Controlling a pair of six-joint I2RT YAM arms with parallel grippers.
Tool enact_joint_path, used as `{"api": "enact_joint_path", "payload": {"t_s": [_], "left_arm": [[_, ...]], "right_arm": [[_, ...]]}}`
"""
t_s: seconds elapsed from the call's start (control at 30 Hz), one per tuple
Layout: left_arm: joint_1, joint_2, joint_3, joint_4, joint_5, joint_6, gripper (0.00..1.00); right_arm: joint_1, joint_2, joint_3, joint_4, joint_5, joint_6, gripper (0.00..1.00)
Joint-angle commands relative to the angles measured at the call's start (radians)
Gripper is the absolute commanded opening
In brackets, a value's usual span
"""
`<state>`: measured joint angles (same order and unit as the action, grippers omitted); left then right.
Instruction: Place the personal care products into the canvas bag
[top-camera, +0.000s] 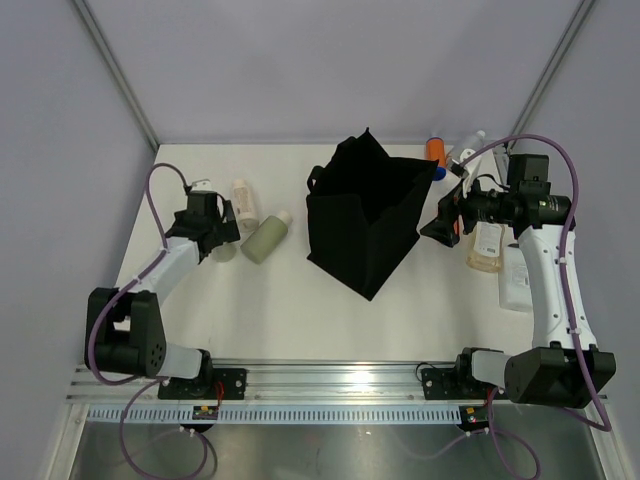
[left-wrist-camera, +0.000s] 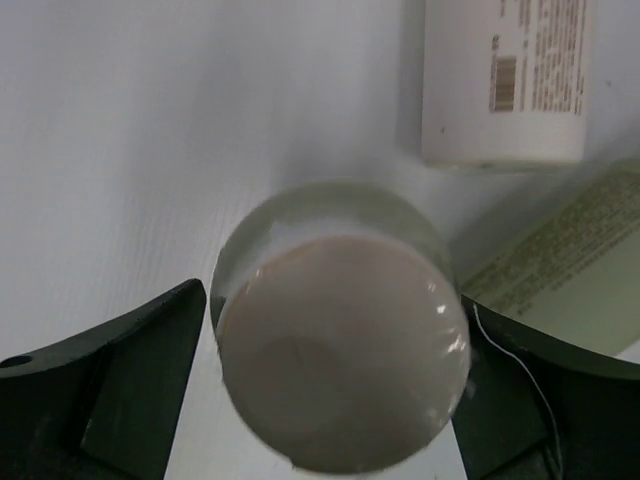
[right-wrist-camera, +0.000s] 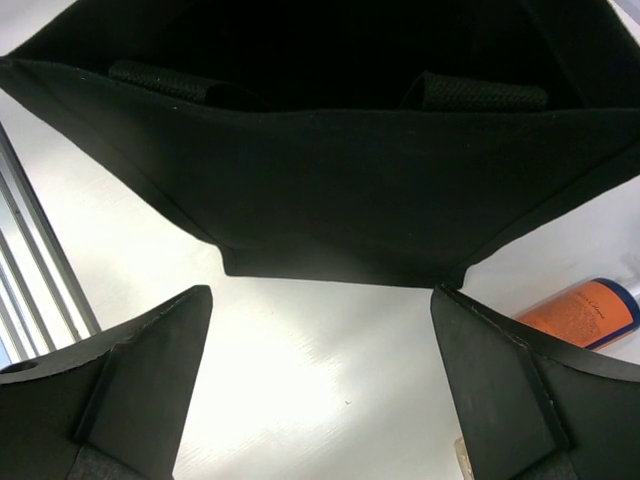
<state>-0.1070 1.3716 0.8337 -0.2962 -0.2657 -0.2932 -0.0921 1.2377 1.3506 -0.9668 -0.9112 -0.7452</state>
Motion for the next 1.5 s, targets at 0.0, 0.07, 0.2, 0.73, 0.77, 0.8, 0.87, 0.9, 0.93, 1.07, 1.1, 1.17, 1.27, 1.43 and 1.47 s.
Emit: {"api": "enact_joint_path", "payload": {"t_s": [0.0,0.07,0.2,0.73,0.77,0.8,0.87,0.9,0.93,1.07,1.1,1.17,1.27,1.43,1.47], "left_arm": [[0.015,0.05,0.08,0.175,-0.044,0.08,0.88],[0.02,0.075,0.1,0.175,-0.009,0.081,0.79],[0.036,0.103,0.125,0.145,0.051,0.054,0.51],[0.075,-0.137,0.278,-0.109,0.313,-0.101,0.0],[0.075,-0.149,0.297,-0.124,0.335,-0.118,0.0],[0.075,-0.178,0.312,-0.139,0.361,-0.141,0.0],[0.072,-0.207,0.331,-0.132,0.454,-0.22,0.0],[0.069,-0.241,0.332,-0.107,0.477,-0.25,0.0],[0.06,-0.255,0.332,-0.089,0.514,-0.298,0.0],[-0.038,-0.295,0.398,-0.015,0.533,-0.38,0.0],[-0.057,-0.293,0.424,0.005,0.531,-0.394,0.0],[-0.11,-0.279,0.516,0.015,0.51,-0.419,0.0],[-0.166,-0.238,0.602,0.06,0.494,-0.451,0.0],[-0.267,-0.089,0.821,0.106,0.513,-0.474,0.0],[-0.307,-0.027,0.855,0.101,0.514,-0.468,0.0]], "right_arm": [[0.0,-0.012,-0.01,0.014,-0.034,-0.019,1.0],[0.0,-0.014,-0.011,0.013,-0.035,-0.016,0.99],[0.0,-0.015,-0.013,0.01,-0.025,-0.013,1.0],[-0.001,0.002,-0.001,0.045,-0.034,0.046,0.99],[-0.001,0.003,-0.001,0.053,-0.037,0.052,1.0],[-0.001,0.003,-0.001,0.054,-0.037,0.056,0.99],[-0.001,0.005,0.002,0.06,-0.04,0.073,1.0],[-0.001,0.003,0.004,0.062,-0.041,0.081,0.99],[-0.001,0.005,0.007,0.063,-0.041,0.089,1.0],[-0.001,0.009,0.018,0.059,-0.052,0.098,1.0],[0.0,0.008,0.022,0.057,-0.054,0.099,1.0],[-0.001,0.008,0.025,0.059,-0.055,0.101,1.0],[-0.001,0.005,0.025,0.056,-0.06,0.107,1.0],[-0.001,-0.003,0.024,0.054,-0.063,0.115,0.99],[-0.001,-0.003,0.024,0.05,-0.063,0.116,1.0]]}}
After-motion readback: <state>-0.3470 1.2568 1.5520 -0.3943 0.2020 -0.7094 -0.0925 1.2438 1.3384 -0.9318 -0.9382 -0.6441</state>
